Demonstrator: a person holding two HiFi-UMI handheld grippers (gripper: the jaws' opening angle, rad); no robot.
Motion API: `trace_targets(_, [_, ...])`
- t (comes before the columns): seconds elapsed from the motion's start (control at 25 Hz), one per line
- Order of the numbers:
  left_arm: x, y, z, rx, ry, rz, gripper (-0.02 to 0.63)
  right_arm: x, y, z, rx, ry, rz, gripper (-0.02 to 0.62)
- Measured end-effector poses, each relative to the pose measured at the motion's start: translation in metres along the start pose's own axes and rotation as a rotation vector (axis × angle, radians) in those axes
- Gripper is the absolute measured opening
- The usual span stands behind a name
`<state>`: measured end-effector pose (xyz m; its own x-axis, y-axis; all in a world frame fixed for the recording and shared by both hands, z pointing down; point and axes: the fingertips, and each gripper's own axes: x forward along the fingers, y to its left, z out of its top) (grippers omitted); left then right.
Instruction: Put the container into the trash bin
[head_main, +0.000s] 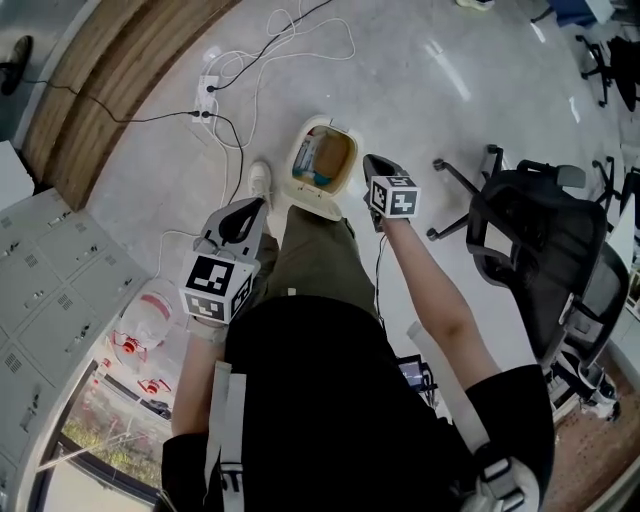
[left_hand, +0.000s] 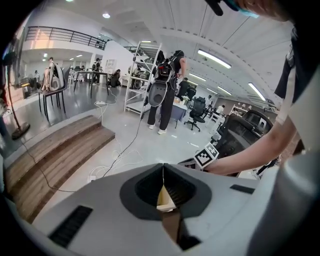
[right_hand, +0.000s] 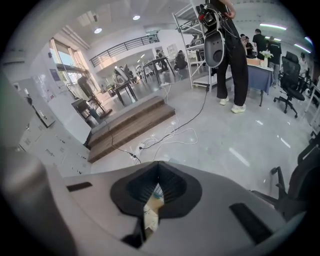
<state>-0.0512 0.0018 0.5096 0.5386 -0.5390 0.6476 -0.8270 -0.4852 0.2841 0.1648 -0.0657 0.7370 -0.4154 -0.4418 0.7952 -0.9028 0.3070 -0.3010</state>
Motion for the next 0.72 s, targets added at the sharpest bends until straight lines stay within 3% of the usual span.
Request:
trace_targets(0.52, [0.002, -0.027, 0.042, 0.012, -0.109, -0.094, 0.009, -0.099, 0.046, 0.060, -0.048, -0.196, 0.067, 0.015])
trace_targets(0.72, [0.003, -0.035, 0.063, 0.062, -0.145, -0.139, 0.009, -0.144, 0.063, 0.080, -0.079, -0.274, 0.072, 0.015])
